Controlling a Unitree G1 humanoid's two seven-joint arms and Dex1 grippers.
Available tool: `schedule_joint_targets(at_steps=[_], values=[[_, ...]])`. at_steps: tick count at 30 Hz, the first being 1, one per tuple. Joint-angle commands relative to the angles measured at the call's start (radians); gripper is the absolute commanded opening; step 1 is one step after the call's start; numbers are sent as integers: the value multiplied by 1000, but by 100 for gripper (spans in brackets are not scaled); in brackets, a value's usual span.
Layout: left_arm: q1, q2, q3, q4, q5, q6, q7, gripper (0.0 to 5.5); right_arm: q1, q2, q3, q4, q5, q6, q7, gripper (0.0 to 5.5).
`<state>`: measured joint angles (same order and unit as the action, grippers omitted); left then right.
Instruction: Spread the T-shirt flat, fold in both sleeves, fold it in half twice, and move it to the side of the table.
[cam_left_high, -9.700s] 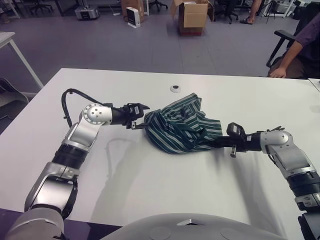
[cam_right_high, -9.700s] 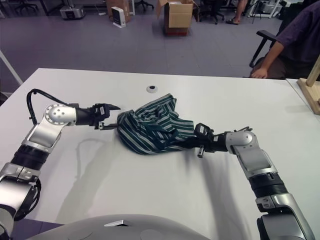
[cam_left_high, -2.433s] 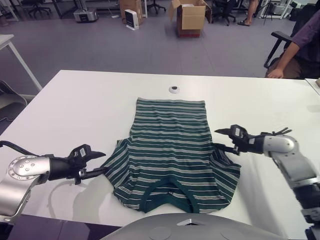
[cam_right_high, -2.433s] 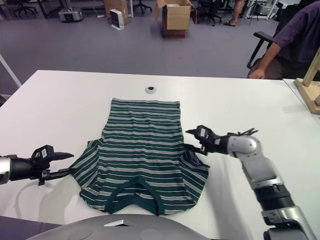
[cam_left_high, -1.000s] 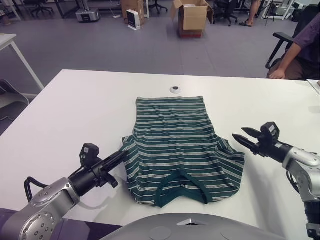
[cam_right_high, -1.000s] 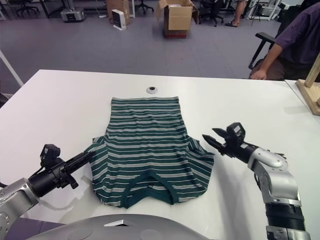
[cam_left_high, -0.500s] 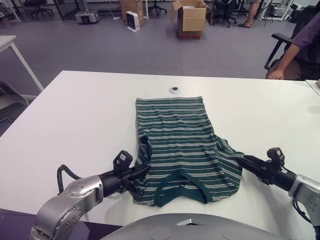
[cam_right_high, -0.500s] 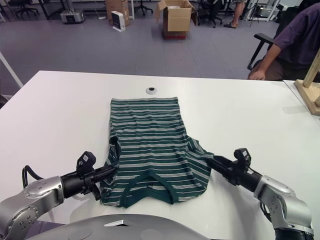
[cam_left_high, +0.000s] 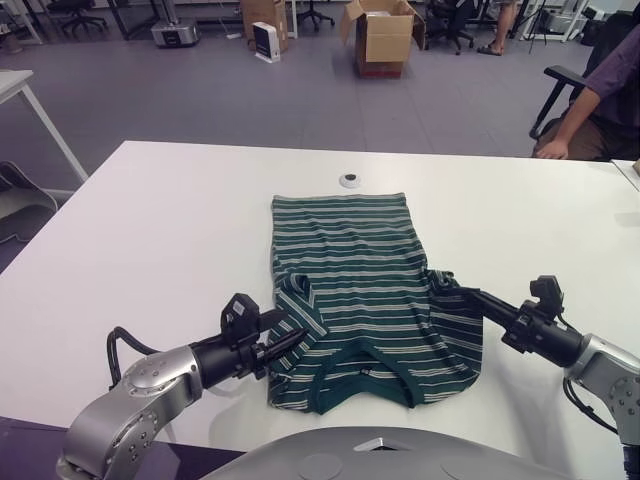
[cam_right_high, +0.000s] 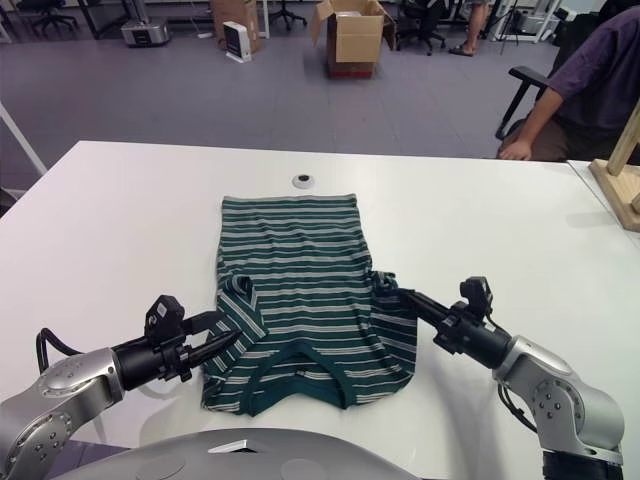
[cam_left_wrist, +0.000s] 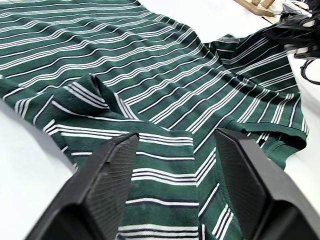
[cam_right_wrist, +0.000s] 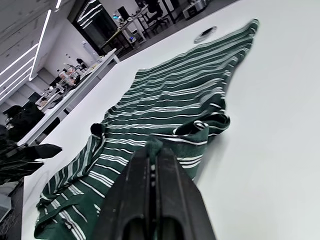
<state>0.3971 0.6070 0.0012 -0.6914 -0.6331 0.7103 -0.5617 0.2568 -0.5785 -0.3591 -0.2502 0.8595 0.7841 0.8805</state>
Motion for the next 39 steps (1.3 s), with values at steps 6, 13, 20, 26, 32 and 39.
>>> schedule_joint_targets(at_steps=[6, 13, 20, 26, 32, 39], values=[[56, 120, -62, -43, 134, -130, -120, 441, -66, -5, 234, -160, -70, 15, -41, 0], [143, 326, 15, -17, 321, -332, -283, 540, -72, -91, 365, -151, -231, -66, 4, 81], [170, 459, 54, -11, 422, -502, -452, 540, -59, -406, 284, -133, -354, -336, 367, 212], [129, 448, -75, -26, 565, -517, -440, 540, 47, -496, 349, -132, -547, -674, 515, 323], [53, 391, -192, 35, 649, -535, -416, 491, 42, -432, 462, -24, -746, -882, 423, 330], [31, 371, -234, 65, 669, -566, -419, 365, 17, -407, 519, 16, -781, -898, 373, 236]])
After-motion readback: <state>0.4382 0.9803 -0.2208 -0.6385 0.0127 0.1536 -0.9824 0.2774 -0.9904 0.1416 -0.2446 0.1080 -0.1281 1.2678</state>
